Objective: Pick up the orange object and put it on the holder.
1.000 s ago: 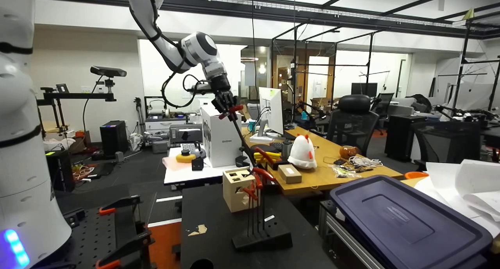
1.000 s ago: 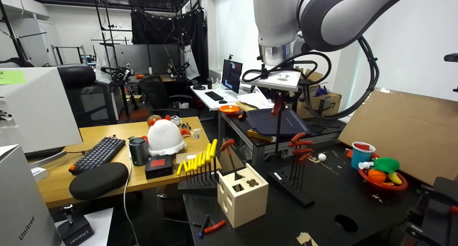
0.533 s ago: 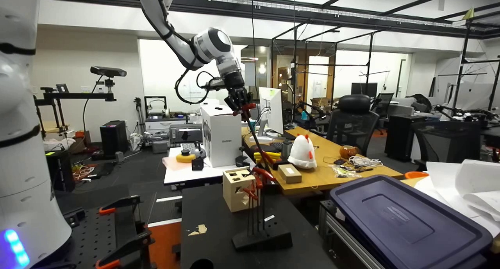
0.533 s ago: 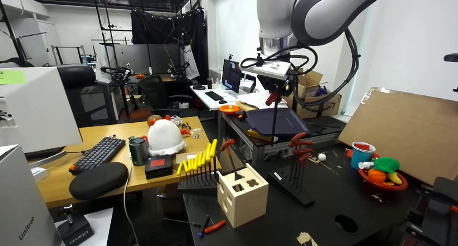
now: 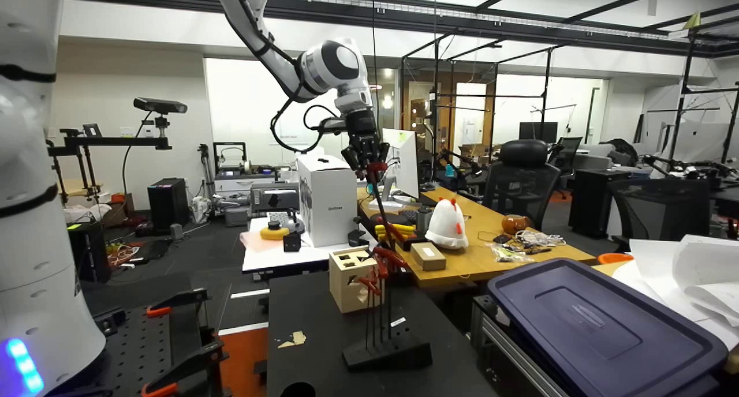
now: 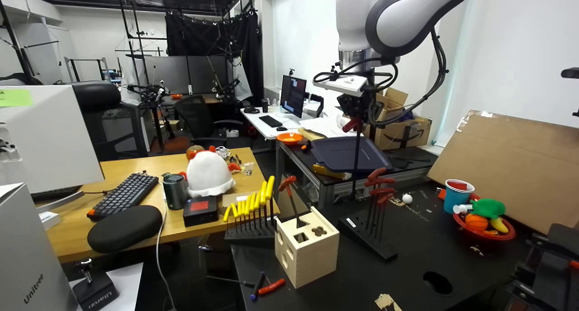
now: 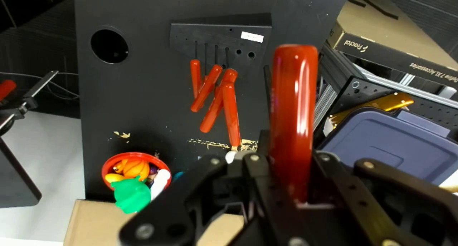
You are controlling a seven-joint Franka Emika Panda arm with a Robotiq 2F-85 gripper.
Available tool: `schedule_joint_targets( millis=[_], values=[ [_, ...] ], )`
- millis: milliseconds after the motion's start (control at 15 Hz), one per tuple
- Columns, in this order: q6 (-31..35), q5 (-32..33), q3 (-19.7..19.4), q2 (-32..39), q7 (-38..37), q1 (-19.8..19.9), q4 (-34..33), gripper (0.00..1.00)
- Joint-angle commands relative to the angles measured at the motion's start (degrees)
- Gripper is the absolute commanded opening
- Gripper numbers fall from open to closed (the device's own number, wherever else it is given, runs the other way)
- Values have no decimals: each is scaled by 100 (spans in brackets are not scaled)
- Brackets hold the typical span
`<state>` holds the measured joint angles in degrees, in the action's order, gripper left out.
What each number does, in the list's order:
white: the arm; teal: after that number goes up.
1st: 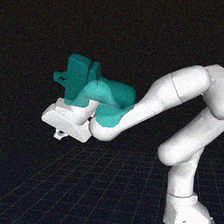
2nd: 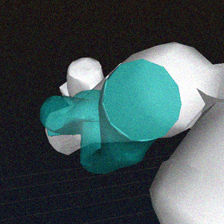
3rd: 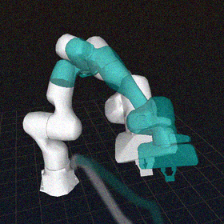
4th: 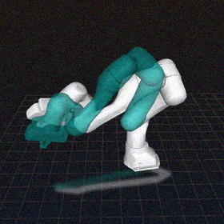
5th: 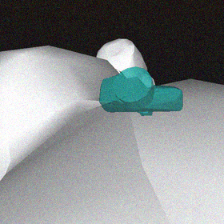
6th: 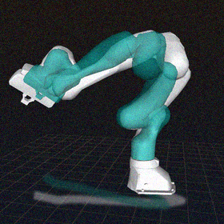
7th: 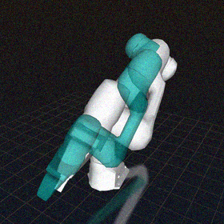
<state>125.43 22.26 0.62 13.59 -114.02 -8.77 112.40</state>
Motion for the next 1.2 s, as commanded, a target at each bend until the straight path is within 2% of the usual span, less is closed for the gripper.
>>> schedule_joint_targets(
  millis=[0,1133],
  values=[
    [-12,-296,-77,5,-17,91,-130,5],
    [358,-882,-289,407,-8,291,-54,5]
  ],
)
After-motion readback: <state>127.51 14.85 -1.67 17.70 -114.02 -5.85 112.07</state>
